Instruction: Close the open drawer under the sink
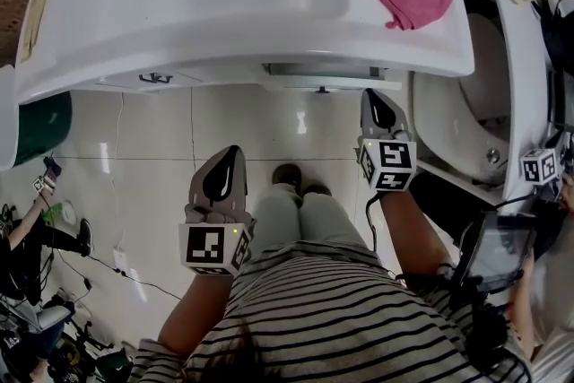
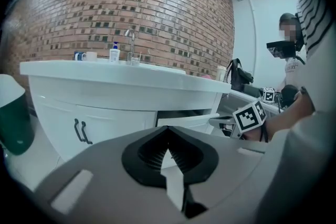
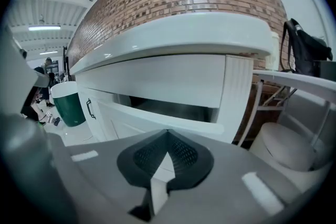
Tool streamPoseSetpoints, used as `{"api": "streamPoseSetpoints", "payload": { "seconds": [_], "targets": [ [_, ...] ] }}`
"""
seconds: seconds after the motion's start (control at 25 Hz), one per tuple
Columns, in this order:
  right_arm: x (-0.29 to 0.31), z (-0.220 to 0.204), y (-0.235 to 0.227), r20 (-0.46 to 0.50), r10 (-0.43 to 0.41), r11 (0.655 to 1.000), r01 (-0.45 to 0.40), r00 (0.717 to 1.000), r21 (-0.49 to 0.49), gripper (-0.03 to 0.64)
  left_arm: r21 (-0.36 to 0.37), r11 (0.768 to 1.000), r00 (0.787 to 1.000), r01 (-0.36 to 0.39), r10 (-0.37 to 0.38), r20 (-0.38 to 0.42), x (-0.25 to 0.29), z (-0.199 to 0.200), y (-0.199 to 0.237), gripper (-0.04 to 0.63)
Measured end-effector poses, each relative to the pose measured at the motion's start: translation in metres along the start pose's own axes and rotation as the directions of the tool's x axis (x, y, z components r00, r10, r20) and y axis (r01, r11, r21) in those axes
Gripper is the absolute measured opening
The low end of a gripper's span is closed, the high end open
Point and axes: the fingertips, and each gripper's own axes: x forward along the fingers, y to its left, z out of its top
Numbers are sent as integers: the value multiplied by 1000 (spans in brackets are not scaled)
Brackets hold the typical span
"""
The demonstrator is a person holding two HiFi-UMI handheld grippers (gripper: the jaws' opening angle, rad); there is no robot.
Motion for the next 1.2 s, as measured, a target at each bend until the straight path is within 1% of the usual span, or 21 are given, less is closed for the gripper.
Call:
{"api": "streamPoseSetpoints", "payload": {
  "seconds": [0.24, 0.44, 0.56, 0.64, 0.76, 0.84, 0.92, 1.08, 1.2],
  "targets": [
    [34, 17, -12, 33, -18, 1000, 18, 999, -5, -3, -2, 997, 997, -76, 76, 10, -18, -6, 22, 14],
    [42, 23, -17, 50, -39, 999, 39, 998, 1, -2, -4, 993, 993, -117, 117, 17, -35, -9, 32, 14],
    [40, 24, -16, 24, -47, 999, 47, 999, 2, -2, -8, 991, 991, -132, 132, 23, -42, -3, 34, 14],
    [32, 31, -11, 4, -37, 999, 38, 999, -3, -2, -13, 991, 990, -136, 137, 25, -48, 5, 31, 14],
    [3, 51, 6, -4, 5, 1000, -5, 1000, -26, -3, -17, 992, 991, -126, 126, 37, -62, 26, 16, 14],
    [-26, 68, 20, -11, 38, 999, -39, 999, -32, -2, -15, 994, 993, -112, 113, 44, -77, 48, 1, 14],
    [-60, 89, 37, -13, 75, 997, -76, 997, -23, -2, 2, 994, 992, -109, 109, 58, -98, 73, -12, 14],
    [-141, 137, 70, 22, 160, 987, -159, 987, -31, -2, 20, 995, 991, -98, 95, 98, -143, 121, -45, 14],
    [-203, 160, 90, 60, 206, 977, -203, 977, -58, -2, 40, 995, 987, -93, 87, 136, -171, 137, -65, 14]
  ]
}}
